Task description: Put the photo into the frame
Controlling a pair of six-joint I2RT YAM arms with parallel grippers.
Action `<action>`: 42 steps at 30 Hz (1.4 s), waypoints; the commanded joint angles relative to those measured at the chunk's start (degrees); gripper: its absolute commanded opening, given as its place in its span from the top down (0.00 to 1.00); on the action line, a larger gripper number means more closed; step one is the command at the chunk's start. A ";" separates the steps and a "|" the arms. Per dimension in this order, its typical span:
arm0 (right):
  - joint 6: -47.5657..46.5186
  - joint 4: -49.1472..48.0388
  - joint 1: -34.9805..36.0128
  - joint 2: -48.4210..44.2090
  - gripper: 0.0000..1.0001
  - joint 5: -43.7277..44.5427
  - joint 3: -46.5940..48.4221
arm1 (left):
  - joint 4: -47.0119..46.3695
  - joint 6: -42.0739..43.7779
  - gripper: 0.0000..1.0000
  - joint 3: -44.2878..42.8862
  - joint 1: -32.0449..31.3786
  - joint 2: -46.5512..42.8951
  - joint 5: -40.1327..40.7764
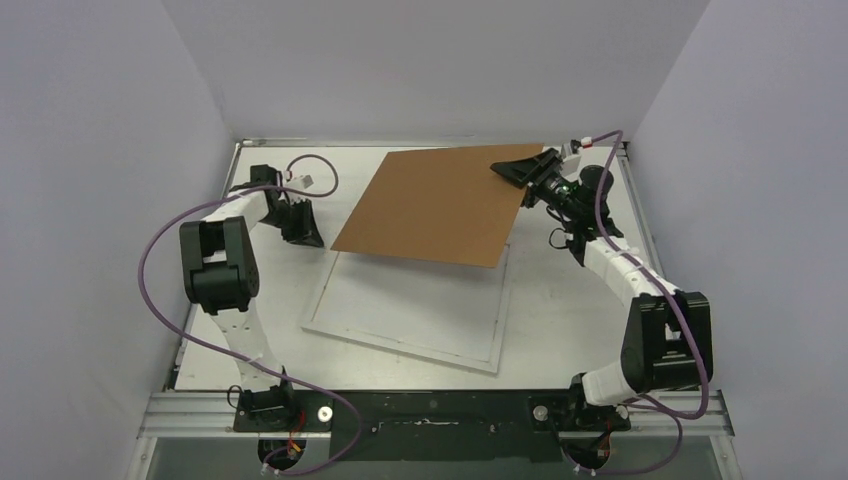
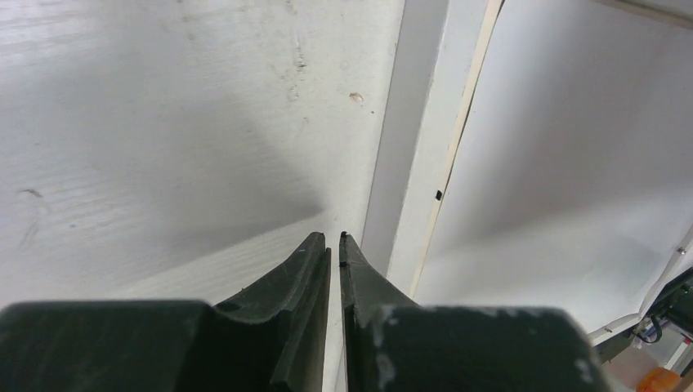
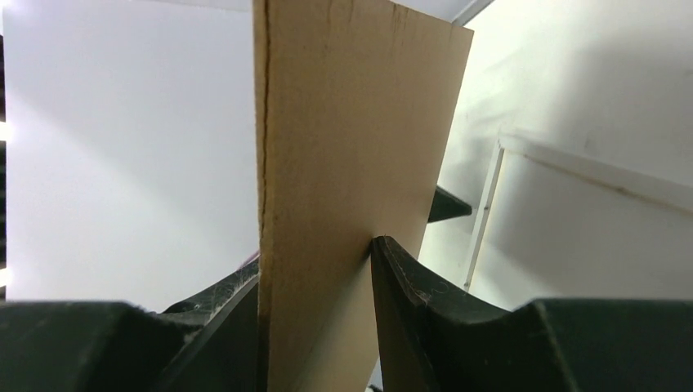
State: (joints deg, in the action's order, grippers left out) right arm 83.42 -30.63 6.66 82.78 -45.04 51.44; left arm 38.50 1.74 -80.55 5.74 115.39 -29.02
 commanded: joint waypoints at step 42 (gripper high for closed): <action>8.63 -3.43 3.40 11.63 0.89 11.96 13.73 | 2.40 47.55 0.12 4.52 -32.28 -35.74 19.42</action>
State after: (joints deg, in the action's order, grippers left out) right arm 87.31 -28.03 9.50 96.42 -32.71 61.69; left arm 43.92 42.65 -77.21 -23.49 81.23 -18.09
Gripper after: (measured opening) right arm 0.349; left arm 0.878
